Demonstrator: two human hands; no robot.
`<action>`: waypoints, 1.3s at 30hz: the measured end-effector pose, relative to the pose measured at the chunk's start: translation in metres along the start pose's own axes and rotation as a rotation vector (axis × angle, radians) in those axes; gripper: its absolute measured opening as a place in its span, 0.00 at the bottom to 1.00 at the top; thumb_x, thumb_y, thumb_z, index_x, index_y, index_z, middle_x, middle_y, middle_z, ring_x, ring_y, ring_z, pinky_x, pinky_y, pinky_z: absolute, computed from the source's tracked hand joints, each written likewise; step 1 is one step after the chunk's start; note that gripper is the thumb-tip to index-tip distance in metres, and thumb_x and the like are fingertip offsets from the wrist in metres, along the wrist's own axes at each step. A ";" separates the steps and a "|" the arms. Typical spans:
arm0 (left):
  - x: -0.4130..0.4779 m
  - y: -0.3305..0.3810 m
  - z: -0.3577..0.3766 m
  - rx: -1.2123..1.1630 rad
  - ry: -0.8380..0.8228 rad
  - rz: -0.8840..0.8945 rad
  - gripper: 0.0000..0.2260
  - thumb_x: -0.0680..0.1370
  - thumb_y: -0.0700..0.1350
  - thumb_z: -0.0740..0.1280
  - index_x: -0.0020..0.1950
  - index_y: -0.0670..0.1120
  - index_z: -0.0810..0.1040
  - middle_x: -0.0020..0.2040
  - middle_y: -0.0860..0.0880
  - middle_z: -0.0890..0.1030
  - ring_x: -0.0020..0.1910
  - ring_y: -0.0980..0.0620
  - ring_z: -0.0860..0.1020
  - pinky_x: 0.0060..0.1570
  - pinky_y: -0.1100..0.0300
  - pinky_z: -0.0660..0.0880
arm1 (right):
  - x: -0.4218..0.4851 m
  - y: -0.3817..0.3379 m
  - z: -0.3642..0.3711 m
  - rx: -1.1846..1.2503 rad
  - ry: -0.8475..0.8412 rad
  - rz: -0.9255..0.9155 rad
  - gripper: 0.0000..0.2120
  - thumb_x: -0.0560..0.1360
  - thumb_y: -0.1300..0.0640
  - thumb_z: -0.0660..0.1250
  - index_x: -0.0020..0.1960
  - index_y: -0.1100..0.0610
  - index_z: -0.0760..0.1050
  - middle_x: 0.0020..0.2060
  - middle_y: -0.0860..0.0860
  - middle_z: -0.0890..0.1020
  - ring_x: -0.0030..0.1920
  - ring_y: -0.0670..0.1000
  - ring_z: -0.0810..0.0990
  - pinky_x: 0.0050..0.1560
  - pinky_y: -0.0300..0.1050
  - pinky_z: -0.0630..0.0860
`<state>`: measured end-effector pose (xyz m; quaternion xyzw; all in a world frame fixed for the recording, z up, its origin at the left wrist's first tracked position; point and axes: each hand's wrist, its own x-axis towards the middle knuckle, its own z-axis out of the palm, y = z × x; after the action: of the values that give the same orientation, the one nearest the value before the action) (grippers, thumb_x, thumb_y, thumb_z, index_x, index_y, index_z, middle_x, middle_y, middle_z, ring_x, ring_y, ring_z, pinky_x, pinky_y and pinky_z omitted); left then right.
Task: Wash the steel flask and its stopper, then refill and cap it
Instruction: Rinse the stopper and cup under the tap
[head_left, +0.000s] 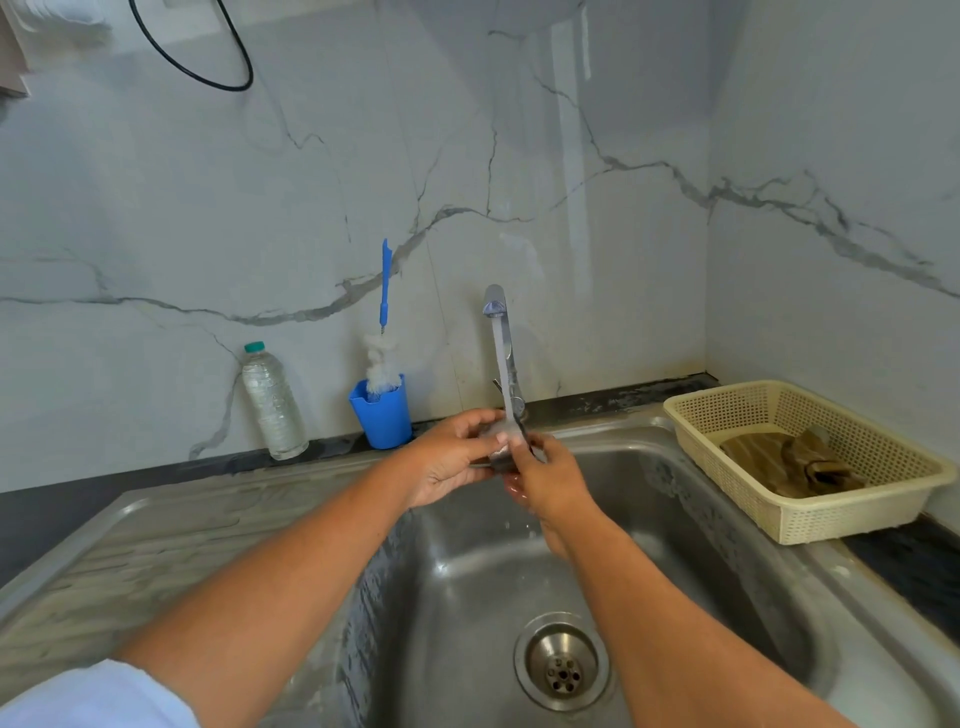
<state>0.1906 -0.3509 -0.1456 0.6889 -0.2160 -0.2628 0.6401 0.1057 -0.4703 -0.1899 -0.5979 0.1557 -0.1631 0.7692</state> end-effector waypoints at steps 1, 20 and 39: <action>0.001 -0.001 0.002 0.019 0.028 0.006 0.17 0.79 0.41 0.73 0.68 0.48 0.77 0.67 0.42 0.79 0.63 0.44 0.82 0.61 0.49 0.81 | 0.000 0.000 0.001 0.026 -0.004 0.066 0.14 0.84 0.48 0.64 0.64 0.56 0.77 0.55 0.55 0.85 0.55 0.54 0.85 0.56 0.48 0.83; 0.069 0.007 -0.003 0.287 0.384 0.030 0.19 0.87 0.41 0.59 0.79 0.44 0.68 0.74 0.44 0.73 0.62 0.47 0.77 0.69 0.46 0.76 | 0.008 -0.008 -0.004 0.878 -0.094 0.514 0.21 0.83 0.49 0.65 0.67 0.66 0.72 0.61 0.68 0.77 0.59 0.65 0.81 0.47 0.61 0.84; 0.082 0.008 0.001 0.202 0.315 -0.006 0.16 0.84 0.36 0.63 0.71 0.43 0.77 0.66 0.45 0.82 0.65 0.48 0.79 0.66 0.45 0.79 | 0.003 0.000 -0.006 -0.379 0.108 -0.092 0.28 0.68 0.55 0.81 0.65 0.50 0.75 0.56 0.50 0.79 0.53 0.52 0.81 0.53 0.47 0.81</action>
<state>0.2533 -0.4048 -0.1447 0.7829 -0.1364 -0.1307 0.5927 0.1058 -0.4766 -0.1917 -0.7288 0.1973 -0.1977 0.6251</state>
